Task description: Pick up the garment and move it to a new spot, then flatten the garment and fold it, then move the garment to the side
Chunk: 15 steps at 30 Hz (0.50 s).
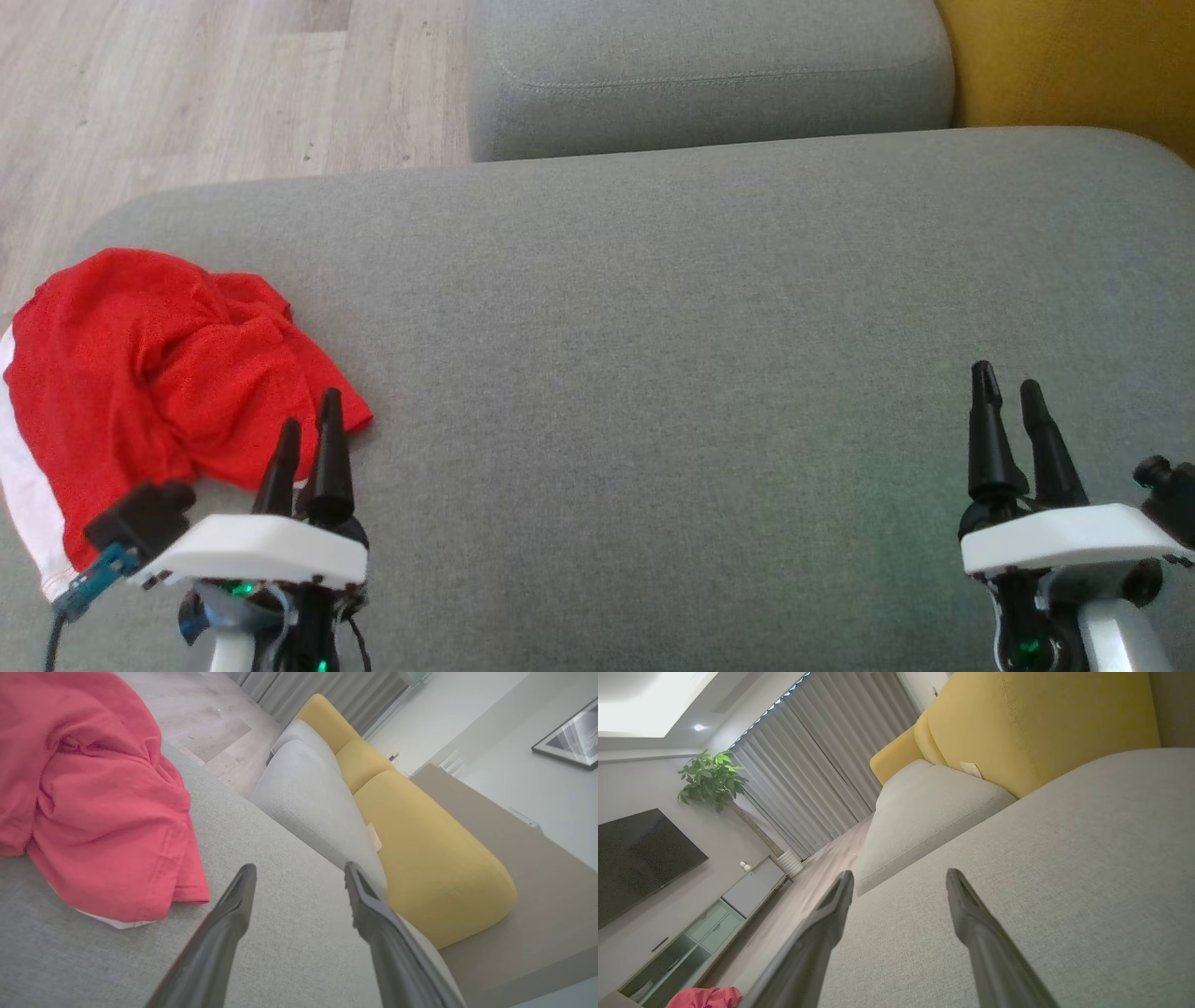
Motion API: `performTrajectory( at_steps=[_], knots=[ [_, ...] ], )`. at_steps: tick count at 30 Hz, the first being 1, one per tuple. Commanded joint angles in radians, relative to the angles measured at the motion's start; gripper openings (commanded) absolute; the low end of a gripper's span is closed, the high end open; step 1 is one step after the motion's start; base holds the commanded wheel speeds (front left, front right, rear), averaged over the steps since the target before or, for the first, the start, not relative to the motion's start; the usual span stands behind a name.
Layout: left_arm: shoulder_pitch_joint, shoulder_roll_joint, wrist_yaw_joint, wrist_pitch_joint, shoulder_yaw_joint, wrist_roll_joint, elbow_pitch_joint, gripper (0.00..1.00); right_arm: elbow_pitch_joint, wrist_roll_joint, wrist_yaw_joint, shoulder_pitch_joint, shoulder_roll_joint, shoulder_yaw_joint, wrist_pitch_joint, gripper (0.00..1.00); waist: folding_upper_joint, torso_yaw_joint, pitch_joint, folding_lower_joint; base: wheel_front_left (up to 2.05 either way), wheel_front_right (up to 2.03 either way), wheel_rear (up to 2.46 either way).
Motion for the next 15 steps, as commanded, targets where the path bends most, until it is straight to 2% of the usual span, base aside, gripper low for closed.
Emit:
performTrajectory(
  at_steps=[1, 15],
  knots=[
    [-0.029, 0.021, 0.007, -0.014, 0.007, 0.032, -0.044, 1.0, -0.046, -0.033, 0.0, -0.035, -0.004, 0.018, -0.013, 1.0, 0.0, 0.0, -0.001, 0.0, 0.0, 0.0, 0.0],
    [-0.048, 0.111, 0.145, -0.055, -0.159, 0.236, -0.036, 1.0, -0.068, -0.227, 0.0, -0.028, -0.005, 0.041, -0.054, 1.0, 0.0, 0.005, -0.007, 0.0, 0.0, 0.0, 0.0]
  ],
)
